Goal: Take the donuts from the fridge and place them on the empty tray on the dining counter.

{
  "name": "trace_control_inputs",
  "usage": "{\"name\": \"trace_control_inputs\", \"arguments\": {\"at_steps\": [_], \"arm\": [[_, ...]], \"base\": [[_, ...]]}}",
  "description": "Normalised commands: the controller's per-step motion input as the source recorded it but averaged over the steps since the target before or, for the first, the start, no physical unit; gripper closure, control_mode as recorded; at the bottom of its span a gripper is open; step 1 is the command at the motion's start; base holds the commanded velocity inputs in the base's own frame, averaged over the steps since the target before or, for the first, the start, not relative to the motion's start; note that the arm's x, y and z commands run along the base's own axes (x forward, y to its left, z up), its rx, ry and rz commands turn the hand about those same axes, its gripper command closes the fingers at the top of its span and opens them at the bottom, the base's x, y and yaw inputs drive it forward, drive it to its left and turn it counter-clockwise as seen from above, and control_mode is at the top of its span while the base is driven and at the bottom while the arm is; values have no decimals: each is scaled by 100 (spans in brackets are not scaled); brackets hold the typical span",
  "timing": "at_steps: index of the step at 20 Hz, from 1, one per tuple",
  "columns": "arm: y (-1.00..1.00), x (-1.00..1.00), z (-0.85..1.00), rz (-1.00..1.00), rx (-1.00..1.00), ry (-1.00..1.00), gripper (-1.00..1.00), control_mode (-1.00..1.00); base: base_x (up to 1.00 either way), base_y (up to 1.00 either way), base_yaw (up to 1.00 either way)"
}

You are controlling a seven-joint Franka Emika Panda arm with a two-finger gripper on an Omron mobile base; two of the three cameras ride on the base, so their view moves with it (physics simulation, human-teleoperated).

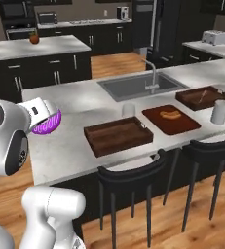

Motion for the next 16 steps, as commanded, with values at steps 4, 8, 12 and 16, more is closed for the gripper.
{"name": "trace_control_inputs", "arguments": {"at_steps": [4, 8, 12, 16], "arm": [[0, 0, 0, 0, 0, 0, 100, 100], [0, 0, 0, 0, 0, 0, 100, 100], [0, 0, 0, 0, 0, 0, 100, 100], [0, 0, 0, 0, 0, 0, 100, 100]], "base": [[100, -100, 40], [100, -100, 41], [100, -100, 41], [94, -73, 36]]}}
